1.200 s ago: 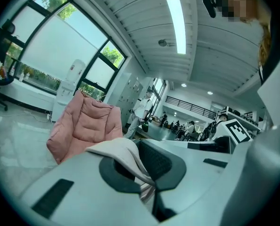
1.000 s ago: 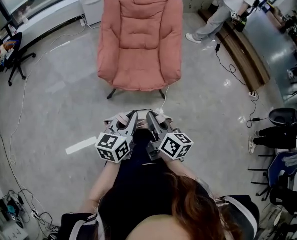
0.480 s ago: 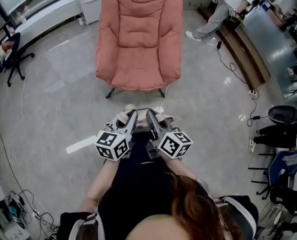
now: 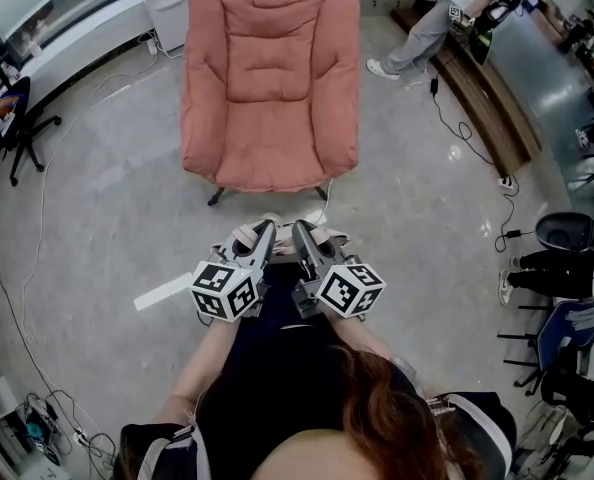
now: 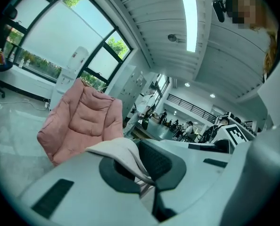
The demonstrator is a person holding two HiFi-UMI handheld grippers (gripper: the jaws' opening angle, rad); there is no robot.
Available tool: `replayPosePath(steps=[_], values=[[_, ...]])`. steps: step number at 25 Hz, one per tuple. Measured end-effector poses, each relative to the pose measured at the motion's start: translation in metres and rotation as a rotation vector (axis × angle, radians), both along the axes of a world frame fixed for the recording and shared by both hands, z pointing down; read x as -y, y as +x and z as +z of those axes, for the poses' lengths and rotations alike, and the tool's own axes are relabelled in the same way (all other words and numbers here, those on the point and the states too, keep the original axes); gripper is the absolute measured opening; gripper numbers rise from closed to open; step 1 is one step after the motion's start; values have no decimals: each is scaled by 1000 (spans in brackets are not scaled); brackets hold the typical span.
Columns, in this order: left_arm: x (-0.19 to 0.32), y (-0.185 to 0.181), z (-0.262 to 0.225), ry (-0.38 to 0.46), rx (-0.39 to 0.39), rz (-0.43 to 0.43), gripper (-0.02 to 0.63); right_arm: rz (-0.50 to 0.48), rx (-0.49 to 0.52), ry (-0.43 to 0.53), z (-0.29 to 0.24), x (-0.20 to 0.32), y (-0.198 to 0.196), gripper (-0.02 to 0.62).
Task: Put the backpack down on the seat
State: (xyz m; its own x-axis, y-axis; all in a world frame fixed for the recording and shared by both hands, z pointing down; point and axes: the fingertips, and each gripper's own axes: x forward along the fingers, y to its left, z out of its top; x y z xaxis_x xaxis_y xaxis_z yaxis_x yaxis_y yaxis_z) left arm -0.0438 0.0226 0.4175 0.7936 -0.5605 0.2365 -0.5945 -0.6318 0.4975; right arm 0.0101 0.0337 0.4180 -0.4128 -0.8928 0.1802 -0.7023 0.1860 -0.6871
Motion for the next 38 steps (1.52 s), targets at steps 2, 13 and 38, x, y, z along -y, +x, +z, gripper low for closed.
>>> replayPosePath(steps=[2, 13, 38], values=[[13, 4, 0, 3, 6, 4, 18, 0, -4, 0, 0, 14, 4, 34], [97, 20, 2, -23, 9, -5, 18, -31, 8, -26, 1, 99, 18, 34], [254, 54, 6, -52, 13, -13, 18, -33, 34, -62, 0, 264, 52, 34]])
